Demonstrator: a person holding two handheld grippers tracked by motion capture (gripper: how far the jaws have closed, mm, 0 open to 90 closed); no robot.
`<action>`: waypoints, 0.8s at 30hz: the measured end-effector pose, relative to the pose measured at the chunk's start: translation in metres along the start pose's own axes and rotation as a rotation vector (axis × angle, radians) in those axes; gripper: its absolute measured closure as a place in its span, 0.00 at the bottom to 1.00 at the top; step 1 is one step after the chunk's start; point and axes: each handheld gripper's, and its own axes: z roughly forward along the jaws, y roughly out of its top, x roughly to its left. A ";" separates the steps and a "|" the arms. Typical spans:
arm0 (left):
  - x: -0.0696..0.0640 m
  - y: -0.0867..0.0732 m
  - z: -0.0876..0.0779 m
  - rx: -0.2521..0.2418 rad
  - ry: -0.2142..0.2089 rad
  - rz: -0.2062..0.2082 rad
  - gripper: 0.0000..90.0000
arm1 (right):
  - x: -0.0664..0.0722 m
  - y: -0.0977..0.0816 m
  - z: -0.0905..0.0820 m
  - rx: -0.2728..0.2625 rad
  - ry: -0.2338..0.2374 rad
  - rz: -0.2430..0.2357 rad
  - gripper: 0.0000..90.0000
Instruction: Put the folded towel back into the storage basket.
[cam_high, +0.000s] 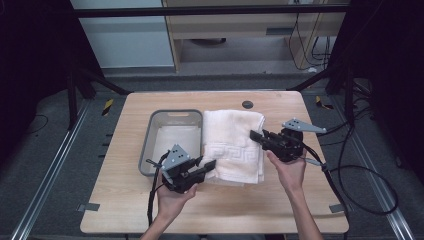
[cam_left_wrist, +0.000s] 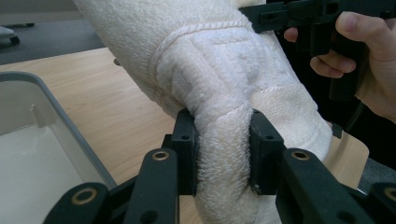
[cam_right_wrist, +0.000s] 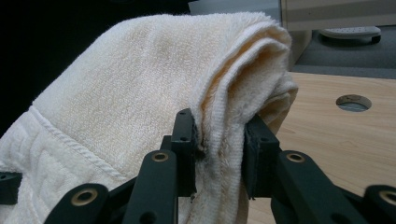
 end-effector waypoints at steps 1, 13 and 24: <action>0.001 0.000 0.000 -0.003 0.004 -0.002 0.75 | 0.001 0.001 0.002 -0.001 -0.001 -0.003 0.78; 0.017 0.006 -0.015 -0.018 0.034 -0.015 0.75 | 0.015 0.016 0.020 0.000 0.007 -0.023 0.78; 0.025 0.010 -0.025 -0.025 0.055 -0.012 0.75 | 0.024 0.024 0.033 -0.005 0.017 -0.029 0.78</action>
